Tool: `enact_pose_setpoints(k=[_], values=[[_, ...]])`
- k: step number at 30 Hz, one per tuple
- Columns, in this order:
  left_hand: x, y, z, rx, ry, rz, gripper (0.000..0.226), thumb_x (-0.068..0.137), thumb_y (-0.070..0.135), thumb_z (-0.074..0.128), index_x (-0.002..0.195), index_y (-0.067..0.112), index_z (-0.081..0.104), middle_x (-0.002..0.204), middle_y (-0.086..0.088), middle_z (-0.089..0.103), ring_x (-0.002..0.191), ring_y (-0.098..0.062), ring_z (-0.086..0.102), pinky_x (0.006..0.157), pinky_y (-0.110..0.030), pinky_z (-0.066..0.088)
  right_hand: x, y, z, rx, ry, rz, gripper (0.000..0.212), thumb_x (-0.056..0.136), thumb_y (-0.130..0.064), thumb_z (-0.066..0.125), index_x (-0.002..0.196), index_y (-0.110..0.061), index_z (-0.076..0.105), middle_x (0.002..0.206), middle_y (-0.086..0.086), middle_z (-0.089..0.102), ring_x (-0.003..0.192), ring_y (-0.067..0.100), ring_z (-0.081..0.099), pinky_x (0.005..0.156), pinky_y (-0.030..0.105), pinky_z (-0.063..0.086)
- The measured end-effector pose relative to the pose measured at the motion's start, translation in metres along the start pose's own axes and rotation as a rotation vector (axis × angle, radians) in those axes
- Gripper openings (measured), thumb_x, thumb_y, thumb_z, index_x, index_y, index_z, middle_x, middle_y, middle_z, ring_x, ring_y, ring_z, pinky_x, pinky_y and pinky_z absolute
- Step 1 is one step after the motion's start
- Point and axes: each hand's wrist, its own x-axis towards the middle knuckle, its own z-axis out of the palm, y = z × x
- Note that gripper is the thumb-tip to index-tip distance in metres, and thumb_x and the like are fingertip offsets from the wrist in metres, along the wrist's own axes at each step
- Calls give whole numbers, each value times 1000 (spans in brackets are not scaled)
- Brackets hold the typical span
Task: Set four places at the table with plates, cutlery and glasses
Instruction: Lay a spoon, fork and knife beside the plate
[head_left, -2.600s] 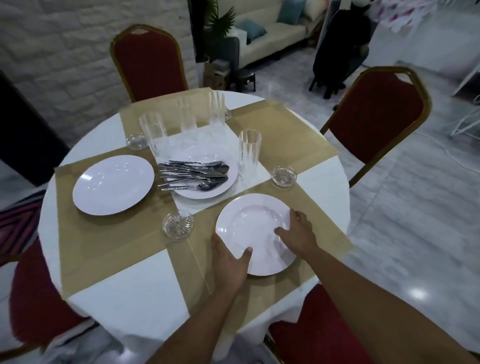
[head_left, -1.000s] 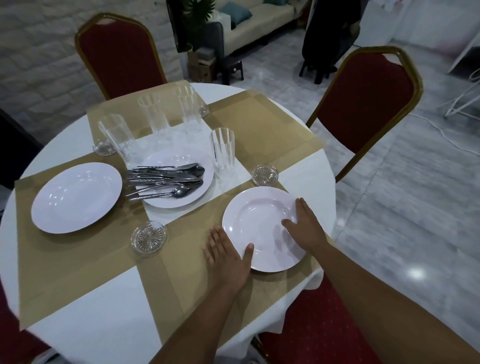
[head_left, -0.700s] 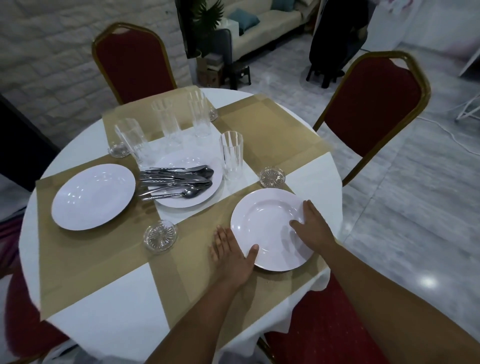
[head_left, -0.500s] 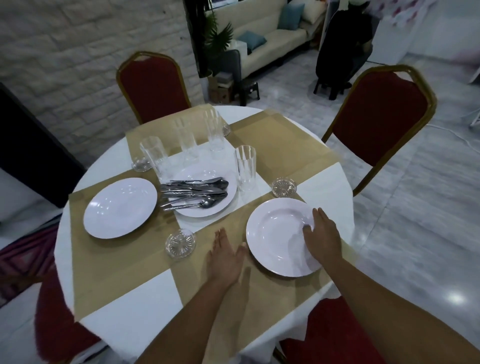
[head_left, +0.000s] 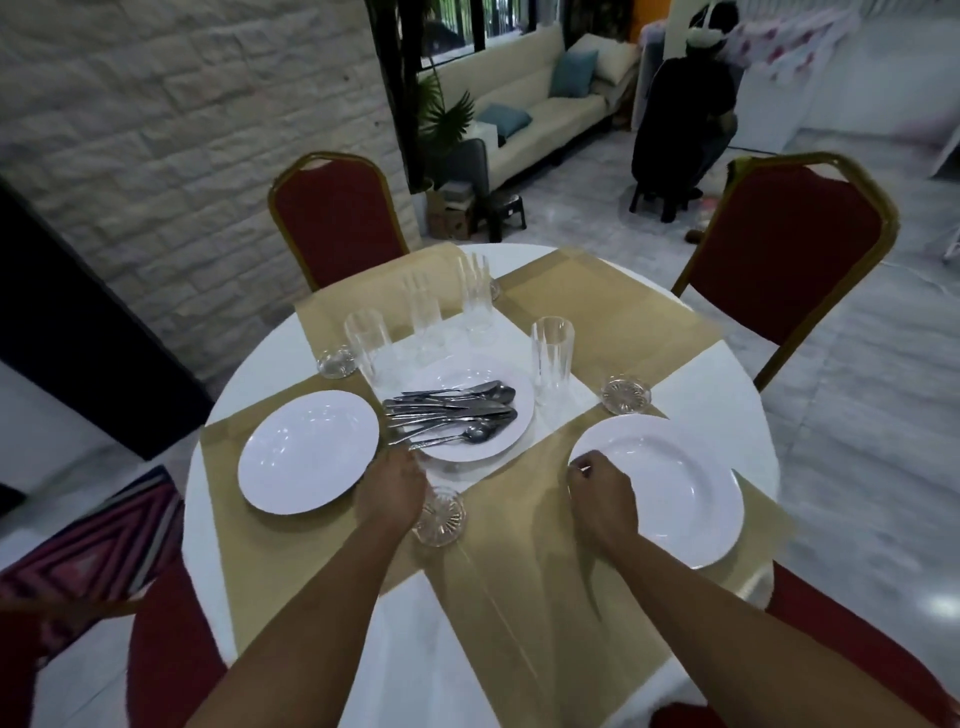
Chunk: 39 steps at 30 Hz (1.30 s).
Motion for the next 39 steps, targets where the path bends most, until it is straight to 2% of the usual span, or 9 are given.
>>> enact_pose_setpoints(k=[4, 9, 13, 17, 20, 24, 27, 32, 39], values=[[44, -17, -13, 38, -58, 79, 24, 84, 22, 54, 106, 23, 62, 110, -1, 62, 106, -27, 59, 85, -37, 48, 3, -39, 43, -20, -102, 71, 27, 87, -19, 51, 60, -15, 48, 63, 2, 56, 66, 21, 53, 58, 31, 38], [116, -29, -13, 56, -93, 295, 28, 83, 15, 54, 108, 18, 65, 111, -4, 64, 105, -27, 61, 84, -33, 49, 24, -93, 107, 0, -151, 136, 23, 84, -16, 56, 73, 0, 69, 73, 9, 71, 64, 18, 60, 57, 27, 41], [141, -34, -1, 134, -131, 446, 28, 84, 14, 51, 108, 16, 65, 111, -5, 65, 105, -26, 59, 84, -33, 47, 35, -118, 145, 36, -115, 209, 23, 86, -17, 58, 77, -4, 74, 70, 5, 72, 53, 11, 59, 64, 28, 52], [169, -34, 7, 161, -168, 554, 29, 86, 13, 50, 112, 15, 63, 113, -5, 63, 106, -26, 56, 85, -34, 46, 39, -132, 171, 71, -71, 282, 24, 87, -20, 60, 75, -7, 75, 62, 1, 67, 61, 15, 63, 60, 24, 45], [187, -28, 13, 185, -208, 570, 24, 88, 14, 47, 106, 15, 63, 107, -5, 61, 102, -27, 57, 79, -36, 45, 45, -137, 186, 112, -43, 382, 24, 88, -21, 62, 71, -7, 73, 52, -3, 62, 48, 7, 60, 49, 15, 45], [209, -23, 20, 228, -250, 560, 24, 92, 19, 44, 106, 19, 63, 107, -4, 62, 102, -28, 56, 78, -37, 44, 59, -144, 202, 142, 8, 449, 32, 84, -38, 68, 77, -7, 74, 69, 5, 72, 67, 24, 71, 72, 35, 60], [220, -19, 22, 237, -264, 561, 27, 95, 22, 44, 105, 23, 69, 103, -4, 66, 103, -28, 57, 78, -36, 43, 65, -149, 203, 118, 11, 461, 37, 84, -45, 68, 78, -9, 73, 65, 2, 69, 66, 24, 69, 64, 29, 55], [233, -16, 25, 215, -286, 521, 28, 95, 31, 48, 109, 23, 70, 107, -4, 69, 105, -26, 58, 86, -36, 46, 73, -150, 202, 194, 6, 542, 24, 83, -27, 66, 74, -4, 68, 62, 7, 67, 50, 23, 62, 46, 26, 50], [238, -9, 24, 174, -367, 400, 23, 91, 25, 53, 99, 19, 73, 102, -2, 70, 100, -25, 61, 79, -33, 49, 69, -144, 197, 205, 6, 548, 29, 89, -27, 61, 73, -4, 69, 60, 4, 68, 49, 17, 60, 50, 27, 52]])
